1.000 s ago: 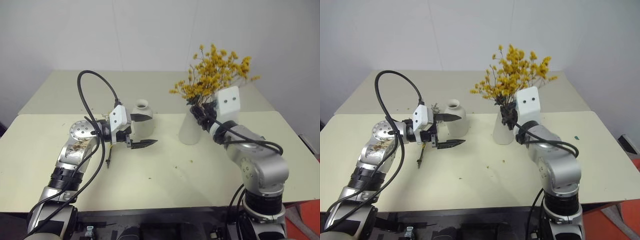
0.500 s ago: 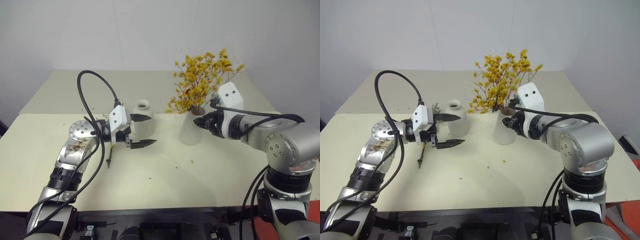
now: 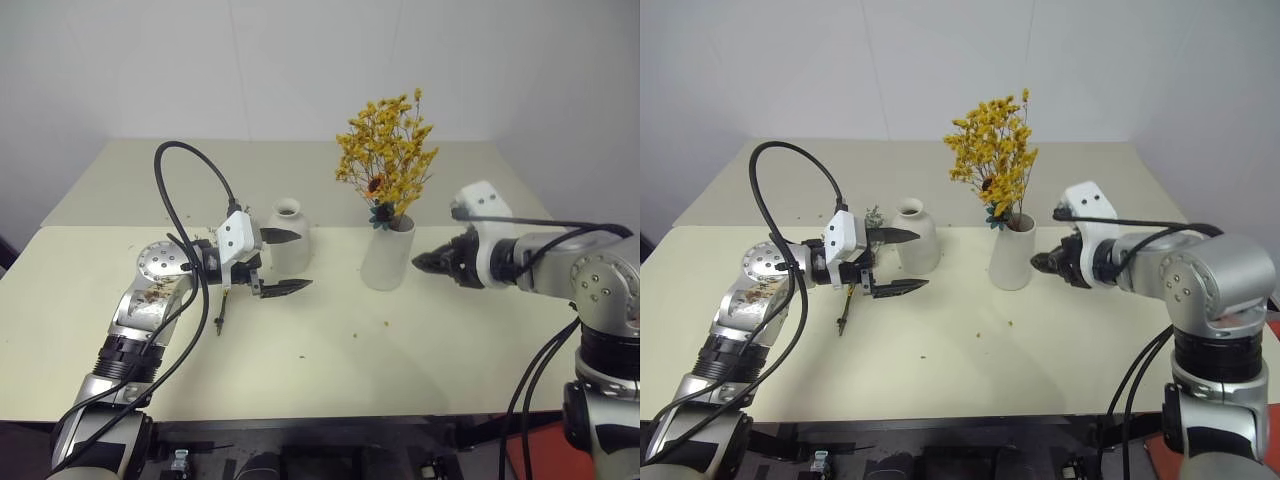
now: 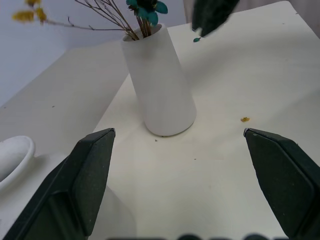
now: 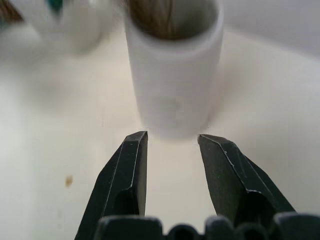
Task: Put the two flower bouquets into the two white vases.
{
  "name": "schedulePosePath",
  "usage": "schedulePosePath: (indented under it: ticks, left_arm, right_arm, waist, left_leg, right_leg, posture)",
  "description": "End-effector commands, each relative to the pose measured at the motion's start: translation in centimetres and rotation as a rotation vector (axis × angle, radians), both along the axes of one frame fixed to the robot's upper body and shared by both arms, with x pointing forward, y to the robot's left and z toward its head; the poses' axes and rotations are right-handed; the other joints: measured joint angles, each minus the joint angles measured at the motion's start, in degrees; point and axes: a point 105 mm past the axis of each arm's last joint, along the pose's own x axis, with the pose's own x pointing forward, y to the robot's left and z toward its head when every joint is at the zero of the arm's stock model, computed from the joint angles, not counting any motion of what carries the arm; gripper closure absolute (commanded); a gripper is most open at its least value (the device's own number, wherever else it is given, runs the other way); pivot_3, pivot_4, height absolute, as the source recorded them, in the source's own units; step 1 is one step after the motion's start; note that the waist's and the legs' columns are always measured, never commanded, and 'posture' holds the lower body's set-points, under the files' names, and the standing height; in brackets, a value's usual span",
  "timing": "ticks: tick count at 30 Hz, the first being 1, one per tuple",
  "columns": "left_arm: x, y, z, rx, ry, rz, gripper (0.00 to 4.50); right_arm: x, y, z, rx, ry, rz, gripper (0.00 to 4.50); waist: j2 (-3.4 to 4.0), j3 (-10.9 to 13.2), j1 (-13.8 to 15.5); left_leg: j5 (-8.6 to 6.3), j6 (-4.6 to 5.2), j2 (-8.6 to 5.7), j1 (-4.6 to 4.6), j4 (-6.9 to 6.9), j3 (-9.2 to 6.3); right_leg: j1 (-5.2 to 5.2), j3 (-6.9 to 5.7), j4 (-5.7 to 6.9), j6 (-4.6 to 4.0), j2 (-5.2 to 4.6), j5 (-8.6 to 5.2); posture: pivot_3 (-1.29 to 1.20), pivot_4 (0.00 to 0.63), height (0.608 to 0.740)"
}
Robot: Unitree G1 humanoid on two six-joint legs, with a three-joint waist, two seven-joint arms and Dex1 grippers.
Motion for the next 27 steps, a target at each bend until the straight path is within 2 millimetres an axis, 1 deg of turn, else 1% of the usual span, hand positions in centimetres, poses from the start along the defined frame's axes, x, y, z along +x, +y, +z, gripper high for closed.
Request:
schedulePosePath:
  ticks: [1, 3, 6, 10, 13, 14, 16, 18, 19, 21, 24, 25, 27]
  left_arm:
    - [-0.2, 0.3, 0.8, -0.002, -0.035, 0.018, 0.00]
    - [-0.2, 0.6, 0.8, -0.002, -0.031, 0.044, 0.00]
    - [-0.4, 1.2, 0.8, 0.012, -0.030, 0.094, 0.00]
    - [-1.2, 2.6, 1.0, 0.028, -0.042, 0.166, 0.00]
    - [-1.3, 3.9, 1.2, 0.044, -0.045, 0.255, 0.00]
    - [-1.2, 4.7, 1.0, 0.080, -0.020, 0.317, 0.00]
    - [-1.2, 5.9, 0.6, 0.152, 0.025, 0.411, 0.00]
    - [-1.4, 7.0, 0.8, 0.210, 0.010, 0.496, 0.00]
    - [-1.6, 7.3, 0.9, 0.224, 0.009, 0.521, 0.00]
    - [-1.9, 7.7, 1.0, 0.244, 0.038, 0.547, 0.00]
    - [-1.2, 10.3, 0.9, 0.226, 0.198, 0.722, 0.00]
    - [-1.0, 10.7, 0.8, 0.222, 0.237, 0.760, 0.00]
    - [-0.2, 11.5, 0.5, 0.207, 0.319, 0.837, 0.00]
  right_arm:
    - [-2.3, 0.6, 1.5, 0.009, -0.054, 0.114, 2.45]
    - [-4.0, 1.7, 2.6, 0.006, -0.139, 0.225, 2.45]
    - [-6.0, 2.9, 3.9, 0.012, -0.253, 0.358, 2.45]
    - [-7.2, 3.5, 4.5, 0.011, -0.335, 0.442, 2.45]
    - [-7.6, 3.9, 4.9, 0.022, -0.366, 0.489, 1.82]
    - [-7.6, 4.2, 5.3, 0.031, -0.376, 0.505, 1.54]
    - [-7.6, 4.6, 5.7, 0.056, -0.370, 0.526, 0.83]
    - [-7.5, 4.9, 5.6, 0.090, -0.317, 0.551, 0.13]
    - [-7.4, 5.1, 5.5, 0.101, -0.292, 0.559, 0.04]
    - [-7.5, 5.4, 5.2, 0.086, -0.262, 0.587, 0.04]
    - [-7.1, 7.4, 5.2, 0.128, -0.221, 0.648, 0.04]
    - [-6.9, 7.8, 5.3, 0.136, -0.214, 0.652, 0.04]
    - [-5.1, 8.4, 5.0, 0.185, -0.144, 0.589, 0.04]
  waist:
    - [0.00, 0.0, 0.0]
    - [0.00, 0.0, -0.1]
    - [0.00, 0.0, -0.1]
    - [0.00, 0.0, -0.1]
    - [-0.01, 0.0, 0.0]
    - [-0.01, 0.0, 0.0]
    - [-0.02, 0.0, 0.0]
    - [-0.02, 0.0, -0.2]
    - [-0.02, 0.0, -0.2]
    - [-0.02, 0.0, -0.1]
    - [-0.01, 0.0, 0.0]
    - [-0.02, 0.0, -0.1]
    - [-0.03, 0.0, -0.2]
  left_leg:
    - [0.00, 0.00, 0.00, 0.00, 0.00, 0.00]
    - [0.00, 0.00, 0.02, 0.02, 0.00, 0.00]
    - [0.00, 0.00, 0.06, 0.01, 0.00, -0.02]
    - [0.00, 0.00, 0.05, 0.07, 0.00, 0.02]
    - [0.00, 0.00, 0.06, 0.11, 0.00, 0.03]
    - [0.00, 0.00, 0.07, 0.12, 0.01, 0.02]
    - [0.00, 0.00, 0.07, 0.14, 0.01, 0.02]
    - [0.00, 0.00, 0.08, 0.15, 0.01, 0.02]
    - [0.00, 0.00, 0.09, 0.15, 0.00, 0.03]
    - [0.00, -0.01, 0.08, 0.13, -0.02, 0.03]
    - [0.00, -0.01, 0.08, 0.08, -0.03, 0.03]
    - [0.00, -0.01, 0.08, 0.08, -0.03, 0.02]
    - [0.00, 0.00, 0.09, 0.12, -0.03, -0.02]
  right_leg:
    - [0.00, 0.00, 0.00, 0.00, 0.00, 0.00]
    - [0.00, 0.01, 0.00, 0.10, 0.01, -0.06]
    - [-0.02, -0.01, 0.01, 0.28, 0.05, -0.17]
    - [0.02, 0.01, 0.02, 0.33, 0.03, -0.19]
    - [0.03, 0.01, 0.04, 0.32, 0.02, -0.19]
    - [0.03, 0.00, 0.05, 0.32, 0.03, -0.19]
    - [0.03, 0.01, 0.07, 0.32, 0.03, -0.19]
    - [0.03, 0.00, 0.05, 0.32, 0.04, -0.19]
    - [0.04, 0.00, 0.02, 0.31, 0.04, -0.20]
    - [0.03, 0.00, 0.01, 0.29, 0.03, -0.20]
    - [-0.03, -0.01, 0.01, 0.27, 0.02, -0.22]
    - [-0.05, -0.01, 0.04, 0.28, 0.04, -0.22]
    - [-0.05, -0.03, 0.07, 0.29, 0.07, -0.22]
  posture:
    - [0.00, 0.150, 0.740]
    - [0.00, 0.150, 0.740]
    - [0.00, 0.150, 0.740]
    - [0.00, 0.150, 0.740]
    - [0.00, 0.150, 0.740]
    - [0.00, 0.150, 0.740]
    - [0.00, 0.150, 0.740]
    - [0.00, 0.150, 0.740]
    - [0.00, 0.150, 0.740]
    - [0.00, 0.150, 0.740]
    - [0.00, 0.150, 0.740]
    - [0.00, 0.150, 0.740]
    - [0.00, 0.150, 0.740]
